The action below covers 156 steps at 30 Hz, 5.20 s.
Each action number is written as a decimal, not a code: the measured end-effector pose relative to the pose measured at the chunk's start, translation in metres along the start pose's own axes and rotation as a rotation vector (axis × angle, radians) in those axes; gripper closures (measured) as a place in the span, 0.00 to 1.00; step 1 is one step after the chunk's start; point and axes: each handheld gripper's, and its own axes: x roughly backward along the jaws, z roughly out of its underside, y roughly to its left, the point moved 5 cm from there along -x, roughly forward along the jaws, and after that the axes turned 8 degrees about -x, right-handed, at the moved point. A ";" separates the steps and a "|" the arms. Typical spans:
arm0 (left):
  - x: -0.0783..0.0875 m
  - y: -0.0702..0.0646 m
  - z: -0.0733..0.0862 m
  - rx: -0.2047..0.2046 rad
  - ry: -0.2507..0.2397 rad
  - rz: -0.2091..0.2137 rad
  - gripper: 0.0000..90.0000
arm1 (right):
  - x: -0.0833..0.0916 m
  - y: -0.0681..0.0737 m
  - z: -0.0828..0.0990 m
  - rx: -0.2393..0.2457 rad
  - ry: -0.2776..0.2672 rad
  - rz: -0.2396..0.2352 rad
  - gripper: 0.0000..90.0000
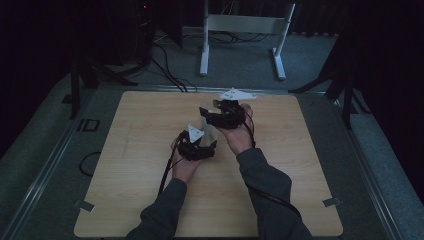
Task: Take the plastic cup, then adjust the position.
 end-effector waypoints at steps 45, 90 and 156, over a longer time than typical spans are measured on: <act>0.024 0.007 -0.007 0.007 -0.021 0.032 0.26 | 0.030 0.006 -0.031 0.013 -0.070 -0.027 0.45; 0.030 0.001 0.004 0.000 -0.020 0.034 0.27 | 0.074 -0.051 -0.006 -0.009 -0.050 0.100 0.45; 0.047 -0.017 -0.002 -0.029 -0.082 0.091 0.27 | 0.082 -0.081 0.085 -0.243 0.021 0.055 0.45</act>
